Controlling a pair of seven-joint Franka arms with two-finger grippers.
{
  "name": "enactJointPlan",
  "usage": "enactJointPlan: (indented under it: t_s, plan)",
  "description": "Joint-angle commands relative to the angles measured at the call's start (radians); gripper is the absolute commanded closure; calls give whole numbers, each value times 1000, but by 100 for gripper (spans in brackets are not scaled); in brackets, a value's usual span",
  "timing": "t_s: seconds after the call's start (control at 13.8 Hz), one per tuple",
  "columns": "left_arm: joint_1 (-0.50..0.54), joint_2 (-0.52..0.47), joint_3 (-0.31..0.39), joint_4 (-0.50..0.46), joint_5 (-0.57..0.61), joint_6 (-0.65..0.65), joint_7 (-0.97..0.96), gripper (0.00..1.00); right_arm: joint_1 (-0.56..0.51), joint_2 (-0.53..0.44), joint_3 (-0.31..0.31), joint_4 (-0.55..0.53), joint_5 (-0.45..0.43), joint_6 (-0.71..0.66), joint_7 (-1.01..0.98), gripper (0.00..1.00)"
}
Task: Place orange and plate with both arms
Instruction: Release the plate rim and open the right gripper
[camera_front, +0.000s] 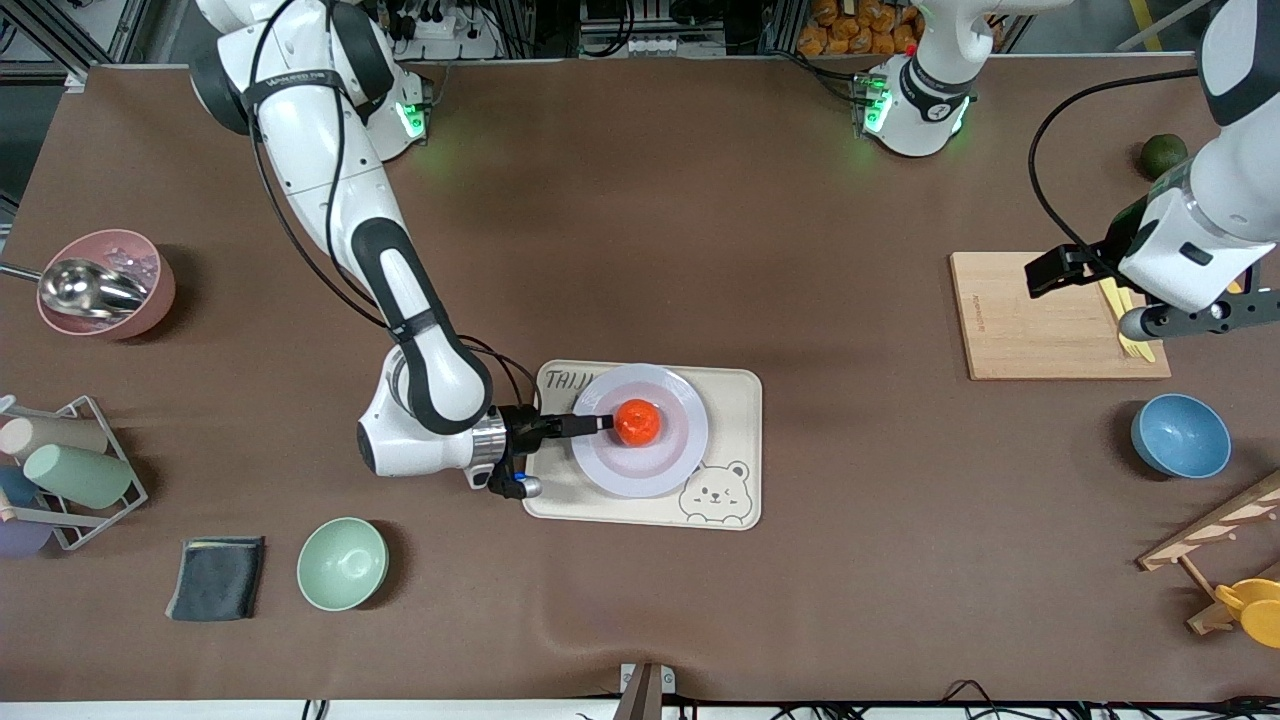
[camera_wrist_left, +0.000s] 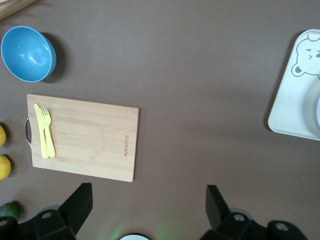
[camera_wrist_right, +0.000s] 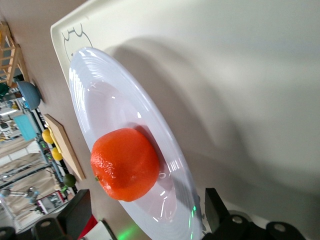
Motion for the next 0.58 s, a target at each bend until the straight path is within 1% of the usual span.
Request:
enactJointPlan:
  t_s: [0.0,0.15,0.22,0.29,0.36,0.44,0.51]
  plan:
    - [10,-39,-2,-10,0,17,18,0,-37,-57,14,-5,-114,-11,9,0]
    - [12,-62,-2,-18,0,34,19,0,-45,-96,16,-5,-189,-15,11,0]
    - [12,-72,-2,-19,0,47,21,0,-48,-122,14,-11,-208,-37,11,0]
    - [12,-89,-2,-28,2,64,21,0,-48,-148,-1,-13,-222,-82,11,0]
    - [12,-114,-2,-62,2,102,21,0,-46,-174,-41,-13,-235,-140,11,0]
    - [13,-152,-2,-115,2,156,24,0,-42,-201,-81,-13,-263,-197,9,0]
    - [15,-181,-2,-158,0,200,33,0,-40,-231,-105,-13,-306,-235,9,0]
